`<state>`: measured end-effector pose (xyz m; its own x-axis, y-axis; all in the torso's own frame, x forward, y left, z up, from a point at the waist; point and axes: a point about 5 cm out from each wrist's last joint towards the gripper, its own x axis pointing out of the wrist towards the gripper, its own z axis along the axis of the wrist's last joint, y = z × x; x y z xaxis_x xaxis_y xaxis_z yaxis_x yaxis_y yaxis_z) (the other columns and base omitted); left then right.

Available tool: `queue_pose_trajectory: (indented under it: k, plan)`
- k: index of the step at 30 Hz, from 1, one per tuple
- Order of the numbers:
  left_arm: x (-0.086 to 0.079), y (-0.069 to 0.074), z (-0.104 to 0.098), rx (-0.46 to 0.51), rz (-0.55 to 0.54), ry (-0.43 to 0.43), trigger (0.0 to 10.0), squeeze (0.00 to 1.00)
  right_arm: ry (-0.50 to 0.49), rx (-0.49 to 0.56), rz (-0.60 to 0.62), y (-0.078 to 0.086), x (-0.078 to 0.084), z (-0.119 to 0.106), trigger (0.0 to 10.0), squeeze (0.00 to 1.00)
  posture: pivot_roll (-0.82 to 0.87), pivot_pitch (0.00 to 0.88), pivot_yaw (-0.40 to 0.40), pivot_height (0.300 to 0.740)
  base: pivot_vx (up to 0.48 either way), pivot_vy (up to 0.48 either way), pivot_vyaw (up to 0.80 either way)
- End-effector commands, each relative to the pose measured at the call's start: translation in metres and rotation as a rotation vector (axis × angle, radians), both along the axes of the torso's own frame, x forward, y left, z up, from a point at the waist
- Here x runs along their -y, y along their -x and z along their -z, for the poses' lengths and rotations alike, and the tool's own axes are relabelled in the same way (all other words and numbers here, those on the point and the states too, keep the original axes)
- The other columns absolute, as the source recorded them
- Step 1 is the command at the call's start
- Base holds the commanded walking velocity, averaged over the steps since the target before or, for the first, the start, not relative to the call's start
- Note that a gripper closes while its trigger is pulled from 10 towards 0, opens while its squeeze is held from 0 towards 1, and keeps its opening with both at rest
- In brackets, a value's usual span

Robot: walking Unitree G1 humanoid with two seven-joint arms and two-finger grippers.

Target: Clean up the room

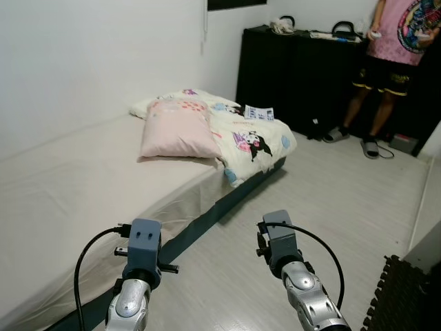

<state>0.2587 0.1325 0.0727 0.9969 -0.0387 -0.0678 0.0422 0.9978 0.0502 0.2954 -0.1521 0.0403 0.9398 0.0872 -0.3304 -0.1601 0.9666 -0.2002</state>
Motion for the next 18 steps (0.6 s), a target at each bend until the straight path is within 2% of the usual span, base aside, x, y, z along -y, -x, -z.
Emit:
queue_pose_trajectory:
  k: [1, 18]
  plan:
    - [-0.0042, 0.0031, 0.0010, 0.003, -0.017, -0.002, 10.0, 0.00, 0.001, 0.022, -0.026, -0.0033, -0.0066, -0.0043, 10.0, 0.00, -0.03, 0.000, -0.027, 0.740, 0.304, 0.000, 0.00]
    - [-0.0057, 0.0036, 0.0013, 0.004, -0.016, -0.009, 10.0, 0.00, 0.013, 0.010, -0.033, -0.0016, -0.0072, -0.0008, 10.0, 0.00, -0.03, 0.000, -0.031, 0.740, 0.302, 0.000, 0.00]
